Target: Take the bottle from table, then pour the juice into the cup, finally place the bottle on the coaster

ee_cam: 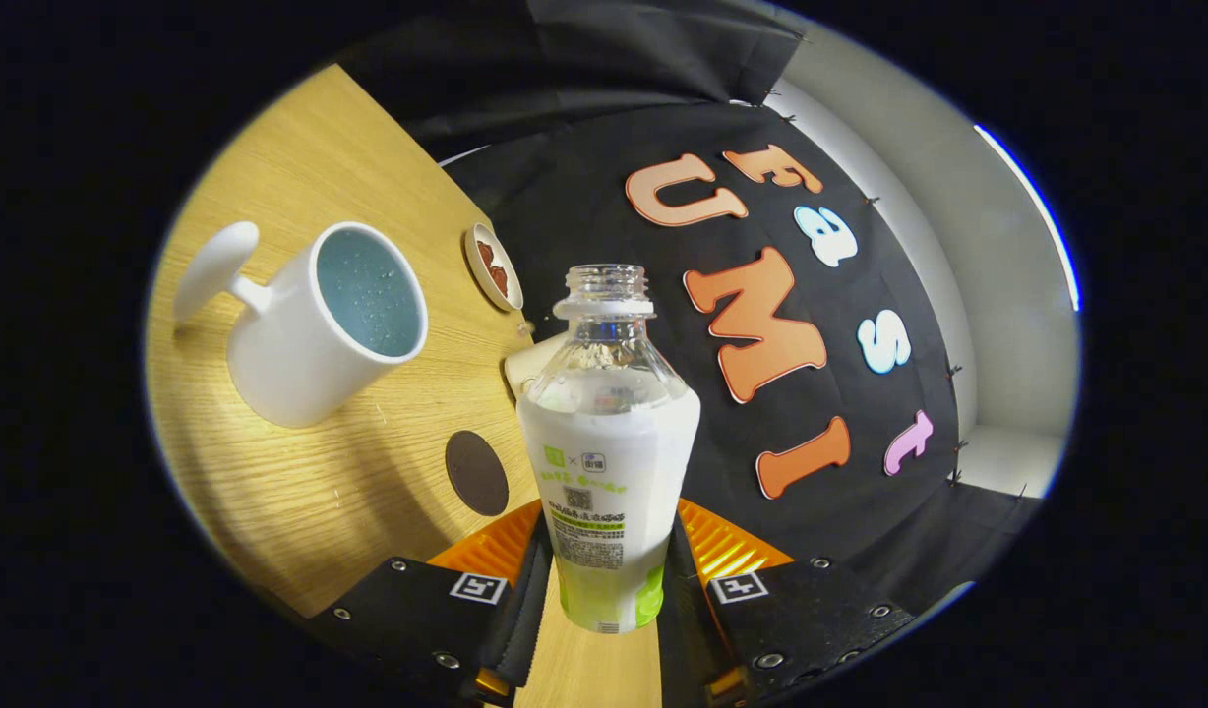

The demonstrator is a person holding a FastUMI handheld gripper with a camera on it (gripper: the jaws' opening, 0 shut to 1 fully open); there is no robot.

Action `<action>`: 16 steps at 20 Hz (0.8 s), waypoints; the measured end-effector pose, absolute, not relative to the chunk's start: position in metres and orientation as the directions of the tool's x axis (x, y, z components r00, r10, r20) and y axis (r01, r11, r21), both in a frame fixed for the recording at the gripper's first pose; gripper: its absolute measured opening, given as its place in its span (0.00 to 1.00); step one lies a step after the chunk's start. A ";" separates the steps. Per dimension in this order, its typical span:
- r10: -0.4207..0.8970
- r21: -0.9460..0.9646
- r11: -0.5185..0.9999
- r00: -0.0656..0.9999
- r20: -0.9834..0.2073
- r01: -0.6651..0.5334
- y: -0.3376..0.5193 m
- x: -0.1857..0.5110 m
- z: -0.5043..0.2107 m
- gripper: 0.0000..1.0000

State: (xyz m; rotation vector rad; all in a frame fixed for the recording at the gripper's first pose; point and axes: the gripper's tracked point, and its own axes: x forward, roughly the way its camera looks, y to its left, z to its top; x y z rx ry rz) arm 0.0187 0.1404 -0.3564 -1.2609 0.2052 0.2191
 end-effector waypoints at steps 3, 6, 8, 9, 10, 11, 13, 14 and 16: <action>0.071 -0.944 0.189 0.963 -0.260 -0.269 0.144 0.024 -0.357 0.60; 0.085 -0.961 0.116 0.966 -0.243 -0.252 0.147 0.025 -0.357 0.60; 0.097 -0.971 0.065 0.970 -0.224 -0.231 0.151 0.025 -0.355 0.60; 0.104 -0.975 0.038 0.971 -0.214 -0.219 0.152 0.028 -0.355 0.60; 0.110 -0.979 0.009 0.973 -0.204 -0.206 0.153 0.029 -0.354 0.60; 0.114 -0.981 -0.017 0.974 -0.195 -0.195 0.151 0.029 -0.355 0.61; 0.121 -0.981 -0.055 0.974 -0.190 -0.184 0.153 0.029 -0.356 0.60; 0.125 -0.981 -0.068 0.974 -0.188 -0.181 0.154 0.028 -0.356 0.60; 0.140 -0.981 -0.100 0.973 -0.182 -0.169 0.157 0.026 -0.355 0.60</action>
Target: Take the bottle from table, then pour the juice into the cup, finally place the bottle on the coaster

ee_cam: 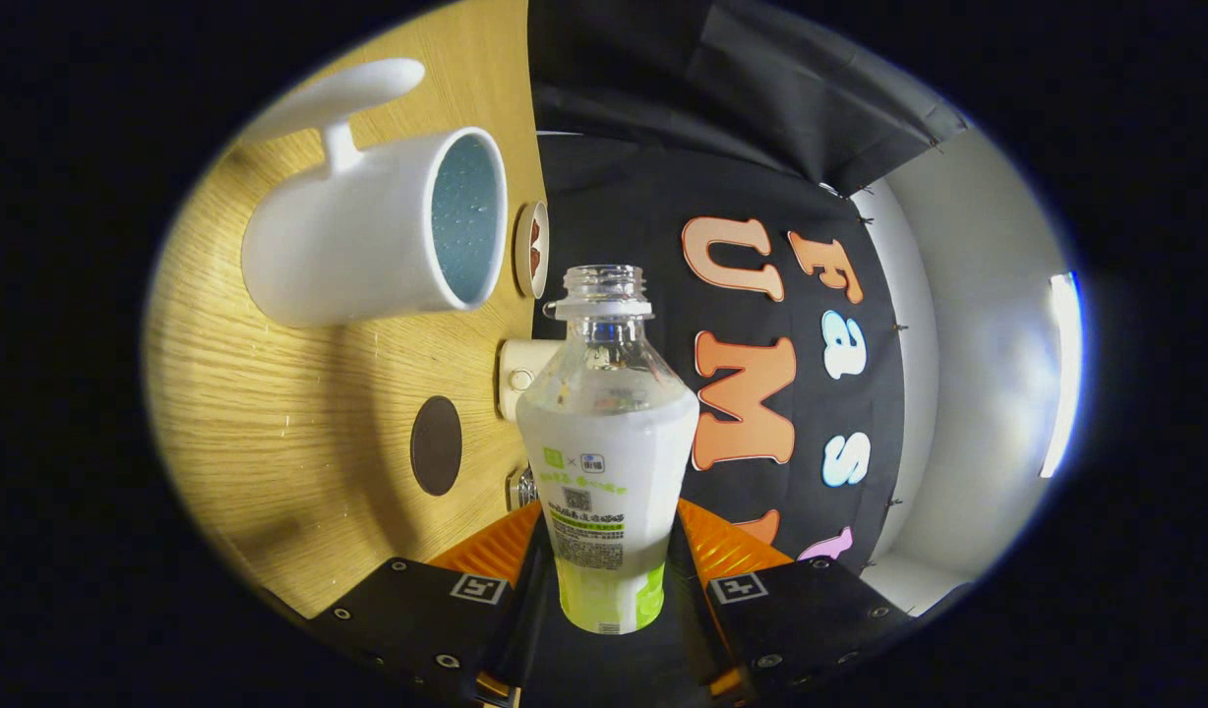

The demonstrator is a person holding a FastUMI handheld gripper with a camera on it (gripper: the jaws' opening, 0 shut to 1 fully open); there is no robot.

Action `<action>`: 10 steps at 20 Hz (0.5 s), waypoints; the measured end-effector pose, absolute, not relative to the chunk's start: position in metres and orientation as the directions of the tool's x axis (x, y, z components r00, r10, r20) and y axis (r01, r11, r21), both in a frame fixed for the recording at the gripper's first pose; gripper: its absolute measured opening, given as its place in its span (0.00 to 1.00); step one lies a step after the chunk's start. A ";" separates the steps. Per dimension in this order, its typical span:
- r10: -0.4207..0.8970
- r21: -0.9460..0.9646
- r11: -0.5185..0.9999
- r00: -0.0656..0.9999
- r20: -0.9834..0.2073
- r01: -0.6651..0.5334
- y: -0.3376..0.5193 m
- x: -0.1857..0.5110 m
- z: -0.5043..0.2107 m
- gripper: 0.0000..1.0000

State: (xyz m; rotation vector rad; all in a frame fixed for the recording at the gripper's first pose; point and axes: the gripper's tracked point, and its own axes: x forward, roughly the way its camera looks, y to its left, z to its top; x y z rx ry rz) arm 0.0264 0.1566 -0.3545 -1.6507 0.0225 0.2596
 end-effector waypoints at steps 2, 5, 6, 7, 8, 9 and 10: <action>0.157 -0.979 -0.134 0.972 -0.173 -0.152 0.162 0.026 -0.353 0.60; 0.163 -0.976 -0.155 0.970 -0.180 -0.155 0.162 0.030 -0.354 0.60; 0.163 -0.975 -0.157 0.970 -0.182 -0.157 0.163 0.031 -0.354 0.60; 0.164 -0.975 -0.160 0.969 -0.182 -0.156 0.165 0.031 -0.354 0.60; 0.166 -0.974 -0.165 0.969 -0.181 -0.153 0.166 0.032 -0.354 0.60; 0.168 -0.974 -0.169 0.969 -0.181 -0.153 0.166 0.031 -0.353 0.60; 0.170 -0.973 -0.173 0.968 -0.182 -0.153 0.166 0.031 -0.353 0.60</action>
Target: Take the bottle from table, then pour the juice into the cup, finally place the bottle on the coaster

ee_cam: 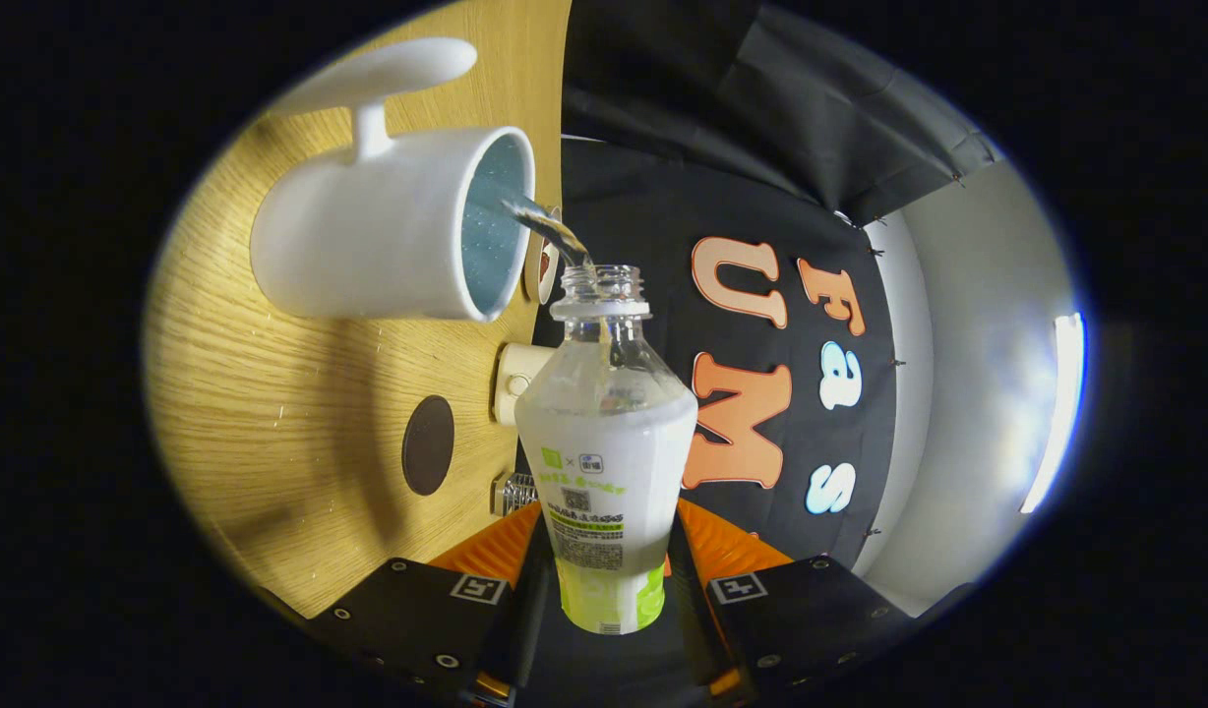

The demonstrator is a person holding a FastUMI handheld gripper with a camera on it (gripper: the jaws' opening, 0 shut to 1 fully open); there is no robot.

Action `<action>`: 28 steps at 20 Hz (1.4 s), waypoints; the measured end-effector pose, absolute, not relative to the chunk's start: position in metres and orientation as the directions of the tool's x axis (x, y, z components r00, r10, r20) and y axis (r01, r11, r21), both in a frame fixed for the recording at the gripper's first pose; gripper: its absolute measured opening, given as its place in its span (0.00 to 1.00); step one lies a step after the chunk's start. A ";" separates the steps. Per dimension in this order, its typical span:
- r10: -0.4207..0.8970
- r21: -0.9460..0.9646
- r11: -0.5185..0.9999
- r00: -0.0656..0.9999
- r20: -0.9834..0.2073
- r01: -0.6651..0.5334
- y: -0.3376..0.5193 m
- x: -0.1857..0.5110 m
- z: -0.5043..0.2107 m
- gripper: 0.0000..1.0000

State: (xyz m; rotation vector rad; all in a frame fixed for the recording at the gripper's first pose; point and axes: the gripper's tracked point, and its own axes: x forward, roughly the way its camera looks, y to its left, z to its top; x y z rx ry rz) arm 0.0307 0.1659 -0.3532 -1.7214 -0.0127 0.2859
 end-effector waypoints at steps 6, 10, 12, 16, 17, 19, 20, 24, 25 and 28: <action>0.178 -0.971 -0.194 0.969 -0.173 -0.138 0.168 0.032 -0.347 0.60; 0.185 -0.971 -0.202 0.969 -0.165 -0.127 0.172 0.035 -0.343 0.60; 0.193 -0.971 -0.209 0.968 -0.160 -0.119 0.175 0.037 -0.341 0.60; 0.202 -0.970 -0.220 0.968 -0.152 -0.106 0.178 0.040 -0.337 0.60; 0.204 -0.969 -0.224 0.967 -0.151 -0.104 0.178 0.040 -0.337 0.60; 0.208 -0.968 -0.233 0.967 -0.146 -0.096 0.179 0.042 -0.334 0.60; 0.205 -0.967 -0.236 0.968 -0.144 -0.094 0.178 0.042 -0.333 0.60; 0.216 -0.962 -0.259 0.965 -0.147 -0.089 0.179 0.043 -0.332 0.60; 0.218 -0.961 -0.265 0.965 -0.144 -0.083 0.179 0.042 -0.331 0.60; 0.227 -0.958 -0.279 0.964 -0.138 -0.072 0.178 0.044 -0.326 0.60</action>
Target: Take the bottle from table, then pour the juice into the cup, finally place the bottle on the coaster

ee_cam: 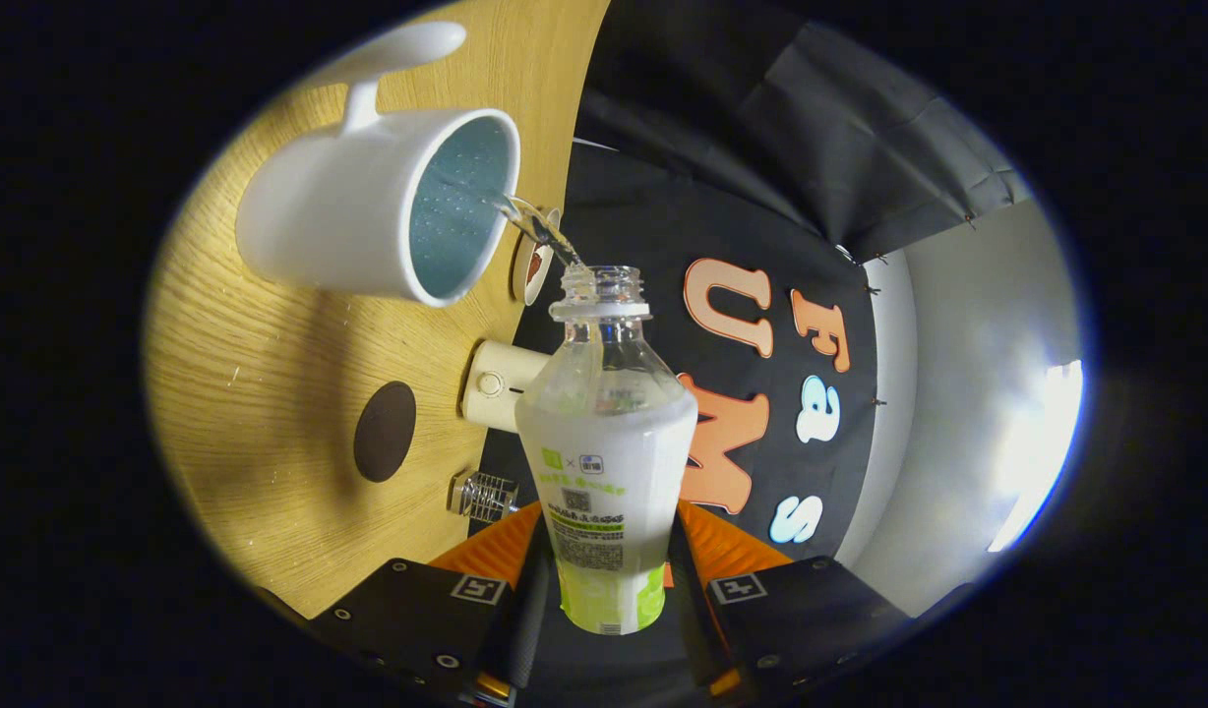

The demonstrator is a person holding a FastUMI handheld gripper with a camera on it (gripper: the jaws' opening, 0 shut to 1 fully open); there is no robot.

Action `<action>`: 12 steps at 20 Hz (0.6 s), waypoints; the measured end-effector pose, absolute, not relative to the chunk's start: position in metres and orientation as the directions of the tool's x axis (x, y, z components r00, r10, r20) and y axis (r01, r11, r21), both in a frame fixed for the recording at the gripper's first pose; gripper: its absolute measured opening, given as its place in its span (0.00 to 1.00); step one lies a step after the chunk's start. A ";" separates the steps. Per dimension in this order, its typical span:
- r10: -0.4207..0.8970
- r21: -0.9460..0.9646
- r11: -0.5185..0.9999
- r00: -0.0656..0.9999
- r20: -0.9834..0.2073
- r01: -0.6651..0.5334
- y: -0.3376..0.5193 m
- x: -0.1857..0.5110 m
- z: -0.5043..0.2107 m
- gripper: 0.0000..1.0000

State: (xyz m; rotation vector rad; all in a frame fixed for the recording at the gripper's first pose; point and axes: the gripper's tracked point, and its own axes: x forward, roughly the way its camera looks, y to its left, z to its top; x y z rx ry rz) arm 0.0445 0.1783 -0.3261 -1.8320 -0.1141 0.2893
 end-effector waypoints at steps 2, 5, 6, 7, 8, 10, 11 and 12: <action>0.238 -0.954 -0.293 0.962 -0.131 -0.058 0.181 0.046 -0.321 0.60; 0.248 -0.950 -0.310 0.962 -0.116 -0.035 0.181 0.048 -0.313 0.60; 0.251 -0.950 -0.312 0.961 -0.113 -0.031 0.182 0.048 -0.311 0.60; 0.254 -0.948 -0.316 0.961 -0.111 -0.026 0.182 0.049 -0.310 0.60; 0.260 -0.947 -0.321 0.960 -0.106 -0.018 0.183 0.049 -0.310 0.60; 0.266 -0.943 -0.333 0.959 -0.099 -0.005 0.184 0.048 -0.309 0.60; 0.267 -0.942 -0.337 0.959 -0.096 0.000 0.184 0.051 -0.307 0.60; 0.266 -0.941 -0.338 0.959 -0.092 0.003 0.182 0.051 -0.307 0.60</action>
